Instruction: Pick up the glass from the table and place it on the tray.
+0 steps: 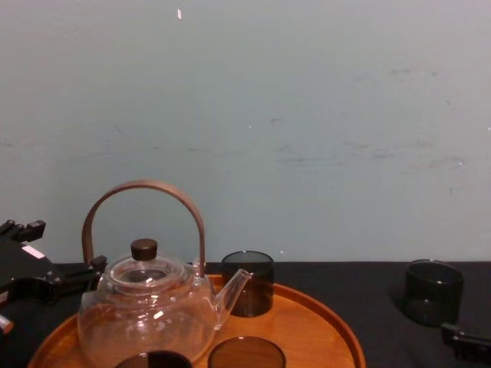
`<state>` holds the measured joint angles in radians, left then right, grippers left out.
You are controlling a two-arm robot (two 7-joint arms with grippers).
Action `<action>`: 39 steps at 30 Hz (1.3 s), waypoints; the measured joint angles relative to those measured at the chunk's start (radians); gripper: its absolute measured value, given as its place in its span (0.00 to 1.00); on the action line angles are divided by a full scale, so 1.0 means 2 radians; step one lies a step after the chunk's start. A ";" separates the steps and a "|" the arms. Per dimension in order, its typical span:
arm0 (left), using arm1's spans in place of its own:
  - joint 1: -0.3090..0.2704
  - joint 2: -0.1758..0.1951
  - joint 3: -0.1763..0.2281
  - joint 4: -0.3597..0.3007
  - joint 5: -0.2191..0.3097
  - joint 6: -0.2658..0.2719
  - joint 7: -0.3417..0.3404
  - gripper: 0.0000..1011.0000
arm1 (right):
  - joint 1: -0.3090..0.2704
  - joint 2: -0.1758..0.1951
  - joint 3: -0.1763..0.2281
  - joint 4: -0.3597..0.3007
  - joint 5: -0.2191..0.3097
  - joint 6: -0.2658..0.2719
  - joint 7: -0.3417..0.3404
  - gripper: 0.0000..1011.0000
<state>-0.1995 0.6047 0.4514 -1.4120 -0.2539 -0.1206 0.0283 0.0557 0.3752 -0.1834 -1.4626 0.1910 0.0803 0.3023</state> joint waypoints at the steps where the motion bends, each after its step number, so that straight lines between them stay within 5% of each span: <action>1: 0.000 0.000 0.000 0.000 0.000 0.000 0.000 1.00 | 0.000 0.000 0.000 0.000 0.000 0.000 0.000 0.99; 18: 0.000 0.000 0.000 0.000 0.000 0.000 0.000 1.00 | 0.017 -0.006 0.007 0.021 -0.002 0.003 -0.004 0.99; 39: 0.000 0.000 0.000 0.000 0.000 0.000 0.000 1.00 | 0.089 -0.025 0.000 0.117 -0.012 -0.004 0.000 0.99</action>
<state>-0.1995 0.6047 0.4513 -1.4120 -0.2539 -0.1205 0.0283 0.2343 0.3261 -0.1841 -1.2289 0.1678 0.0726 0.3028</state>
